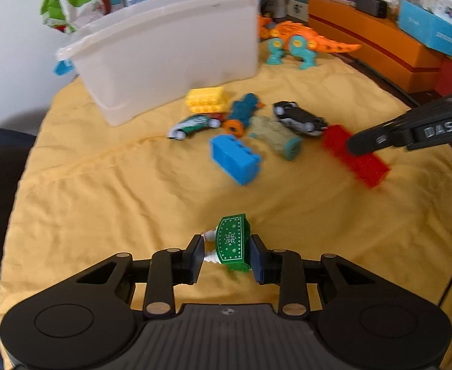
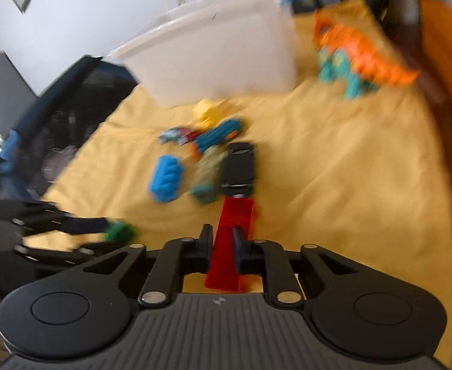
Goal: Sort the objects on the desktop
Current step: 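Carry the red brick and green toy over the bin and open both tools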
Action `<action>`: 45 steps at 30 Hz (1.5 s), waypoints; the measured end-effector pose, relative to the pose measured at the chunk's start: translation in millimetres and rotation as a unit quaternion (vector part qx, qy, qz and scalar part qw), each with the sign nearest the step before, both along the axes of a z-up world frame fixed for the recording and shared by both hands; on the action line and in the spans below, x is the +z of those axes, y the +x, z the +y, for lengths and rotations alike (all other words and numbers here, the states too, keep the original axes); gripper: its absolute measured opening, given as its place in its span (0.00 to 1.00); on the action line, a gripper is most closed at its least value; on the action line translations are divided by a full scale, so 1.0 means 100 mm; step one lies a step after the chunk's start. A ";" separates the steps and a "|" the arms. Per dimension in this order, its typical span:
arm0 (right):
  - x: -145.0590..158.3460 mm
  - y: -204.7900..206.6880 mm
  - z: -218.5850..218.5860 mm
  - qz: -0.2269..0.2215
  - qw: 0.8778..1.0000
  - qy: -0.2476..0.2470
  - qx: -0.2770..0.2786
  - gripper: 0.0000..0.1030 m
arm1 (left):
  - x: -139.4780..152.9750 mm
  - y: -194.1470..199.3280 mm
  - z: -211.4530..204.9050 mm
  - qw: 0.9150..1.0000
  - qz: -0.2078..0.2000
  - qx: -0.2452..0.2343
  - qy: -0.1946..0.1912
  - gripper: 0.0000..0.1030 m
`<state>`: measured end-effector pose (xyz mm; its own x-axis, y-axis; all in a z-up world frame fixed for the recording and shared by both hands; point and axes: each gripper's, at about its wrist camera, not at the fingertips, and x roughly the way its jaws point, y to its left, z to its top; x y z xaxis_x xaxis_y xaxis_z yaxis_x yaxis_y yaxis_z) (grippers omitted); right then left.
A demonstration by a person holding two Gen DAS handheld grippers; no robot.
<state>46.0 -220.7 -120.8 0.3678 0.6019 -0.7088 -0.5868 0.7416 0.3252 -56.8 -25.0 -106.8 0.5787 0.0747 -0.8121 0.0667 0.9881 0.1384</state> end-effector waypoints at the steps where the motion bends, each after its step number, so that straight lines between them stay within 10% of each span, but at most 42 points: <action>1: 0.02 0.01 -0.04 -0.012 1.000 -0.008 -0.013 0.29 | 0.01 0.00 0.02 1.000 -0.001 0.002 -0.001 0.34; 9: -0.06 0.09 -0.25 -0.079 0.987 -0.124 -0.069 0.32 | -0.02 0.00 0.01 1.000 -0.002 0.003 0.002 0.35; 15: 0.19 -0.10 -0.22 -0.094 0.992 -0.054 -0.063 0.47 | 0.01 -0.02 -0.01 1.000 -0.011 0.002 0.002 0.35; 23: -0.03 -0.18 0.34 -0.074 0.990 -0.123 0.009 0.58 | -0.05 0.01 0.05 1.000 0.001 0.022 -0.001 0.46; 26: -0.11 -0.12 0.33 -0.056 0.990 -0.130 0.000 0.51 | -0.12 0.06 0.09 0.999 0.004 0.025 -0.026 0.41; 29: -0.06 -0.14 0.30 -0.055 0.991 -0.124 0.015 0.25 | -0.06 0.06 0.11 0.998 -0.004 0.016 -0.065 0.38; 45: 1.25 0.85 0.95 -0.220 0.974 -0.047 0.006 0.25 | 1.35 1.56 0.68 0.982 -0.188 -0.001 -0.018 0.39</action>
